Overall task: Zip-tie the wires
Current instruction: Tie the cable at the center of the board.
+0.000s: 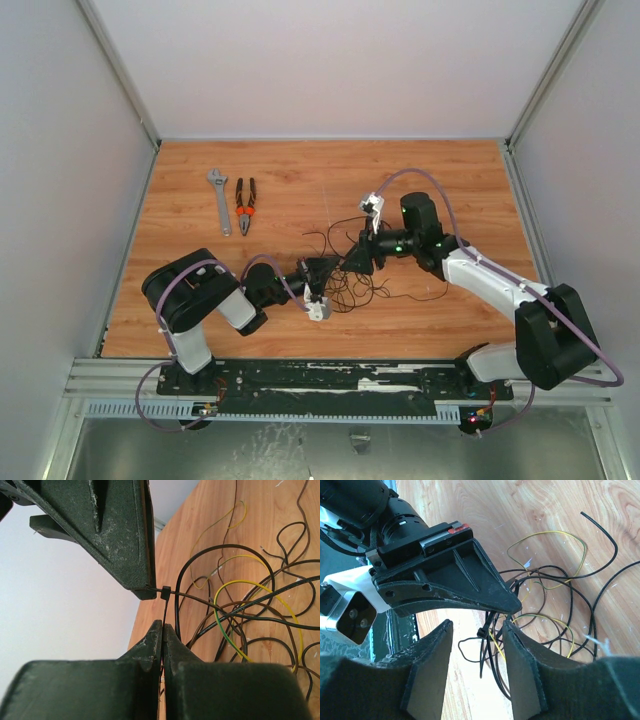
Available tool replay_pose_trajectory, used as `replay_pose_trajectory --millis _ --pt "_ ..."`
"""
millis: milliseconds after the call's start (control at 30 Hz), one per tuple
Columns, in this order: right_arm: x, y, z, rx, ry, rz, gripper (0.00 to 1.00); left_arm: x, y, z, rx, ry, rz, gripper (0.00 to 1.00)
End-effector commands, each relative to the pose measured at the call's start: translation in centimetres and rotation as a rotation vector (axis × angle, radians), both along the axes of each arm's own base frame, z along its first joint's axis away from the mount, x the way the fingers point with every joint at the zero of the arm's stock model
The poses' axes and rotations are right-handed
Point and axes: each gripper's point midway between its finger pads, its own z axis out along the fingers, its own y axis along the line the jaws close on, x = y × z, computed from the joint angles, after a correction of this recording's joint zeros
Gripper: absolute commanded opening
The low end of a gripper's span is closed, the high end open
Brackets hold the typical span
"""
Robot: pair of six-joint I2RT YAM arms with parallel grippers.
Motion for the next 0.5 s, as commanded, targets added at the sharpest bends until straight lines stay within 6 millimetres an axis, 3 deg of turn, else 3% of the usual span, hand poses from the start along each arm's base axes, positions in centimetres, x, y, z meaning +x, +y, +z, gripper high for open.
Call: replay_pose_trajectory --millis 0,467 --pt "0.61 0.54 0.83 0.000 -0.040 0.009 0.45 -0.41 0.32 5.70 -0.163 -0.161 -0.003 0.00" --pt "0.65 0.69 0.69 -0.010 -0.038 0.012 0.41 -0.36 0.33 5.69 -0.163 -0.162 -0.002 0.00"
